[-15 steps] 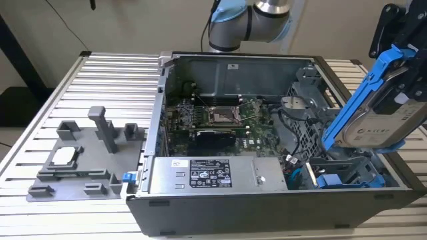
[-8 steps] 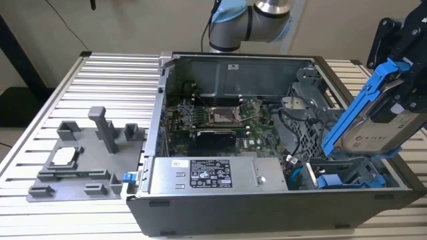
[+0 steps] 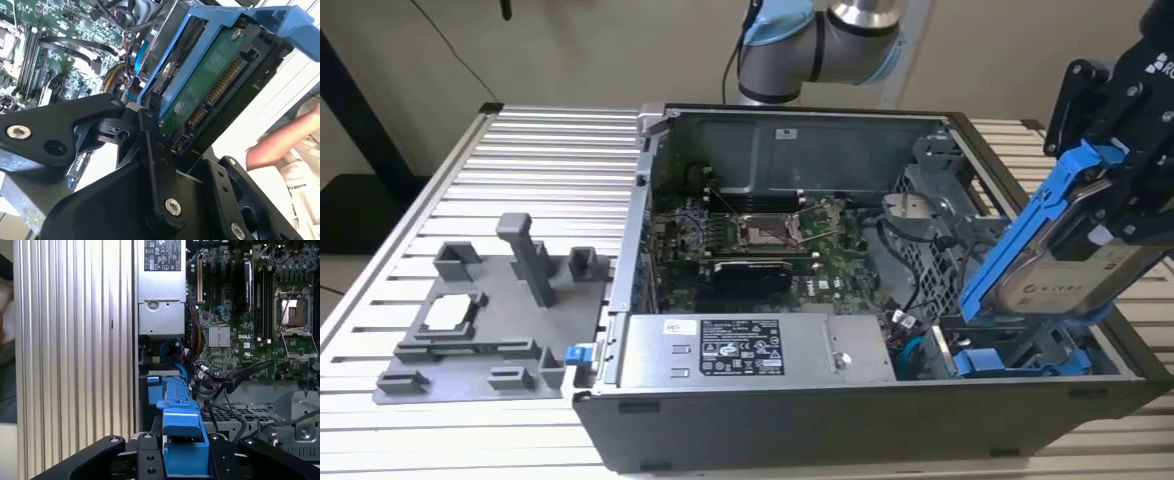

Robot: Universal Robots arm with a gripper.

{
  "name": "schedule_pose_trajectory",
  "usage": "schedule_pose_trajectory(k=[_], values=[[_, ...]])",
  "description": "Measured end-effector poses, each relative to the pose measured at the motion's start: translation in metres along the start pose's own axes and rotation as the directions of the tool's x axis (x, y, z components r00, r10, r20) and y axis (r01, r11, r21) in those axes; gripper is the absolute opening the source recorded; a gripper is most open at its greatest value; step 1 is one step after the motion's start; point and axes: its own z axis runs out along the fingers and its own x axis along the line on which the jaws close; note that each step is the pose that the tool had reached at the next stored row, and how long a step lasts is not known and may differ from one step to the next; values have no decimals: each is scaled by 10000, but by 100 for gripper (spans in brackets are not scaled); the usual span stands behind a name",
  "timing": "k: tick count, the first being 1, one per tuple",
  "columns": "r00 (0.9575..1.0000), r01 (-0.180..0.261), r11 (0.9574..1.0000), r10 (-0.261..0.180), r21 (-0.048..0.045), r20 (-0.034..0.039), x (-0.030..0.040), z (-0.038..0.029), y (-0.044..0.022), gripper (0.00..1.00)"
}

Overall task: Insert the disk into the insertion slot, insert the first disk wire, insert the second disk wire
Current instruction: 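Insert the disk into the insertion slot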

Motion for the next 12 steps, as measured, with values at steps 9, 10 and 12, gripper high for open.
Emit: schedule_pose_trajectory(k=[9, 10, 12], values=[[10000, 1, 10000, -1, 0, 9, -1, 127, -10, 33], [10000, 2, 10000, -2, 0, 12, -1, 139, -11, 33], [10000, 2, 10000, -2, 0, 13, -1, 168, -12, 33]])
